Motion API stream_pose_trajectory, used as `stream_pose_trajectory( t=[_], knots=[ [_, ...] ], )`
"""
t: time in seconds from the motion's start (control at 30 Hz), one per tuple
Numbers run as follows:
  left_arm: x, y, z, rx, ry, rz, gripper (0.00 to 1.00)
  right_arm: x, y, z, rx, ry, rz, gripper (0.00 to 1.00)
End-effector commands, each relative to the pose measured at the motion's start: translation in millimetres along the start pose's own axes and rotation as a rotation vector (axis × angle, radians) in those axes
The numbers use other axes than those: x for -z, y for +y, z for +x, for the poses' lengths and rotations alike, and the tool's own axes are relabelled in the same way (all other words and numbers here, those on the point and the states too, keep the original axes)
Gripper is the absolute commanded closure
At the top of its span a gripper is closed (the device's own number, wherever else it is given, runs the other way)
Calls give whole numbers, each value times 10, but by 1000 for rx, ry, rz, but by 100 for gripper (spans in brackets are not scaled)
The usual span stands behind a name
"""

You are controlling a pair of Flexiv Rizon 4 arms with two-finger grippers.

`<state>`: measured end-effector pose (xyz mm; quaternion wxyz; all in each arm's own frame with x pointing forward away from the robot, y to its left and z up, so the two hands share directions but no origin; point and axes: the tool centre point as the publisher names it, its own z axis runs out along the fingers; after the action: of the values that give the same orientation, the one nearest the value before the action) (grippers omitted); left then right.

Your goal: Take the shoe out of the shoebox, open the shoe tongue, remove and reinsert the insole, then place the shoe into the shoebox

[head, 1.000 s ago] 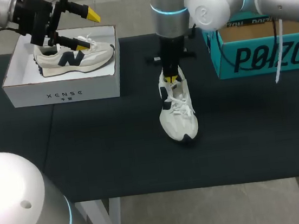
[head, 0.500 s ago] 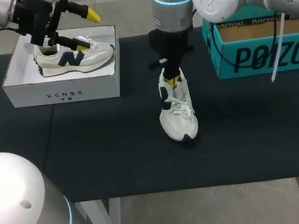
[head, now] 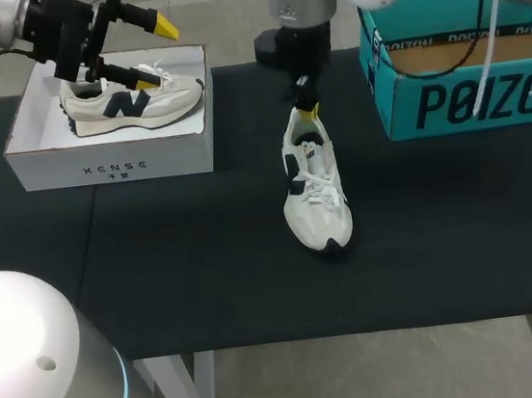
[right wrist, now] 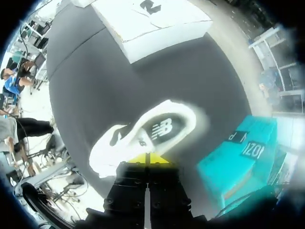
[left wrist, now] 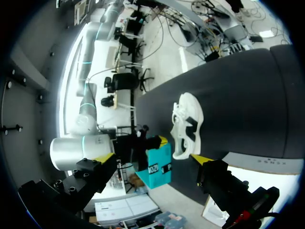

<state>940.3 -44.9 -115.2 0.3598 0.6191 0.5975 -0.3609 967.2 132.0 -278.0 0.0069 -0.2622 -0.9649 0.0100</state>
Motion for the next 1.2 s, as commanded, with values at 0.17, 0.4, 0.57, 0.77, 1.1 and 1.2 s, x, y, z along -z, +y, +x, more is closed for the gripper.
stream_pose_trajectory(
  t=[0.17, 0.4, 0.57, 0.77, 1.1, 1.2],
  knots=[
    [3, -7, -3, 0, 3, -1, 0, -26, 318, -392, 368, -112, 15, 100],
    [3, -7, -3, 0, 3, -1, 0, -200, 541, -561, 396, -113, 6, 76],
    [3, -7, -3, 0, 3, -1, 0, -307, 549, -619, 376, -109, -2, 76],
    [3, -7, -3, 0, 3, -1, 0, -403, 484, -693, 354, -106, -14, 73],
    [3, -7, -3, 0, 3, -1, 0, -469, 417, -683, 389, -105, -19, 55],
    [3, -7, -3, 0, 3, -1, 0, -568, 392, -697, 398, -94, -9, 51]
  ],
)
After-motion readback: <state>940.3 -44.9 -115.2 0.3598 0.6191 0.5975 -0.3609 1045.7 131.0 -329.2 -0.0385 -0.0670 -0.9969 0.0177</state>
